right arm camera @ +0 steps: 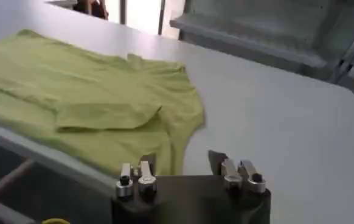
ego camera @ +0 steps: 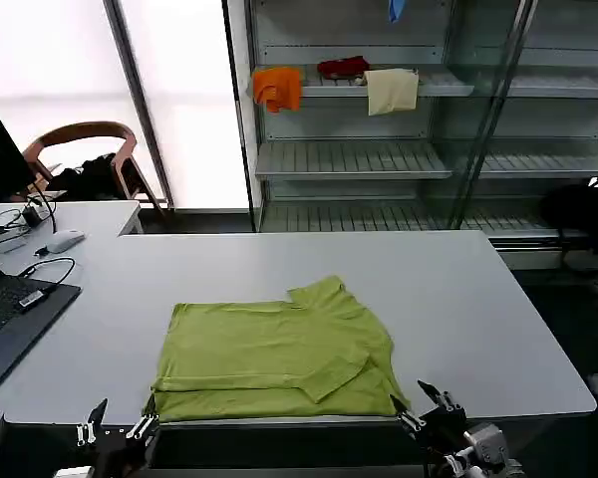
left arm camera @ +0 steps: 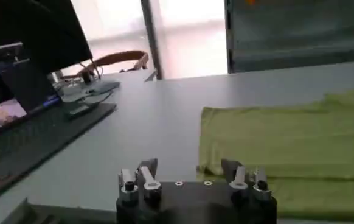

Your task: Fold and organize the clothes.

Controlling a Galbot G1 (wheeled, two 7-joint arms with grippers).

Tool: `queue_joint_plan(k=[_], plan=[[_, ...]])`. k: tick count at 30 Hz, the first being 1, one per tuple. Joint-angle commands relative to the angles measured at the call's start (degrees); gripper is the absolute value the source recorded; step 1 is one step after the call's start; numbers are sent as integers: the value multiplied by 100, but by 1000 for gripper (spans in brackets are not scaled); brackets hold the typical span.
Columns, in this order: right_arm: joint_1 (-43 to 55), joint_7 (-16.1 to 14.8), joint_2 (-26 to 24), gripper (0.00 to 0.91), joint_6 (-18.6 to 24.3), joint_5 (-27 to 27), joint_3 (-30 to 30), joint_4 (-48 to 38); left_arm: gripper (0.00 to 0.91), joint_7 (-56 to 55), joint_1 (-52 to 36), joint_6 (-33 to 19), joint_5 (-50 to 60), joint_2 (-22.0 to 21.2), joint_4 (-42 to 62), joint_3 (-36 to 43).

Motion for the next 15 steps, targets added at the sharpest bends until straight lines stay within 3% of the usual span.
queue_joint_plan(k=[1, 4, 5, 11, 15], plan=[[512, -17, -25, 907, 1, 317, 448, 84, 907, -7, -1001, 236, -476, 146, -301, -405], [1443, -425, 125, 907, 7, 207, 48, -368, 907, 928, -1319, -17, -686, 217, -11, -485], [2101, -520, 356, 907, 28, 110, -247, -771, 907, 1381, -1507, -312, -623, 247, 334, -422], [4347, -576, 1371, 907, 146, 145, -1689, -2612, 907, 1836, -2720, -364, -1124, 274, 1557, -25], [5049, -703, 1642, 907, 26, 165, -2307, -3386, 907, 1970, -3273, -67, -1383, 348, 2315, 181]])
